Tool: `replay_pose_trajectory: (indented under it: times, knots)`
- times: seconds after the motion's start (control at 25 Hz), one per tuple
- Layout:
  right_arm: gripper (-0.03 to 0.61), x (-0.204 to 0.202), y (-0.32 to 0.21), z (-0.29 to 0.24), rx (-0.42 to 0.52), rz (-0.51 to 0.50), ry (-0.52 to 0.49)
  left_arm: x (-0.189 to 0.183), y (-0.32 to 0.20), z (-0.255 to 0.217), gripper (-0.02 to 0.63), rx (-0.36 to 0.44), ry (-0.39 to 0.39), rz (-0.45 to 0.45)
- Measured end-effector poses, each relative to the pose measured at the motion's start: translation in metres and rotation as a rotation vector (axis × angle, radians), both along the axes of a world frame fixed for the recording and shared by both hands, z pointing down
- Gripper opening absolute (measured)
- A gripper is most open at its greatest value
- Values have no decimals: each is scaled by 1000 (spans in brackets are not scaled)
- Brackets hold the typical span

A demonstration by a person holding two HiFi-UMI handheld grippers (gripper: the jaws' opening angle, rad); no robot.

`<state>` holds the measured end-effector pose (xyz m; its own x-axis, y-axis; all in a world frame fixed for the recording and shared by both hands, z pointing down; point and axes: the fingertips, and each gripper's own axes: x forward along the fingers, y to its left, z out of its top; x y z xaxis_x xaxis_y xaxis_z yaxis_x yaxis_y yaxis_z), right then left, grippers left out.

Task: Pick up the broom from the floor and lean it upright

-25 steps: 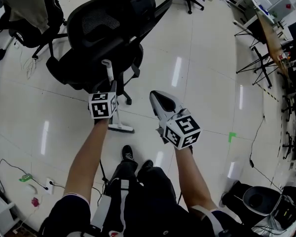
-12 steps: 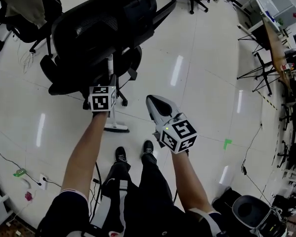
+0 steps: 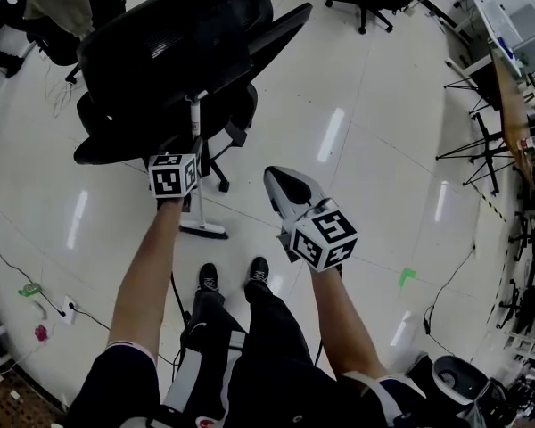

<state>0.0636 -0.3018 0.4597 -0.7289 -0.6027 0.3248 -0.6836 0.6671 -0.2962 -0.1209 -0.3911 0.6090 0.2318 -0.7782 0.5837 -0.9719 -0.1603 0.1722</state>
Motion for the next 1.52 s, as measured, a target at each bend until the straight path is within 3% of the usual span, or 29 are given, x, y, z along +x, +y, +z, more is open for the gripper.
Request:
replay_pose_trajectory:
  times: [0.24, 0.48, 0.8, 1.0, 1.52]
  knots:
    - [6, -16, 4, -20, 30, -89, -30, 1, 38, -56, 156, 62, 75, -10]
    - [6, -53, 12, -44, 79, -168, -37, 27, 86, -127, 151, 141, 121, 147]
    - [6, -76, 42, -83, 134, -196, -54, 42, 143, -211, 5, 315, 179, 167]
    - [6, -78, 64, -103, 172, -209, -44, 57, 166, -249, 0, 366, 207, 207]
    - [6, -75, 85, -120, 209, -206, -57, 68, 190, -268, 2, 396, 149, 243]
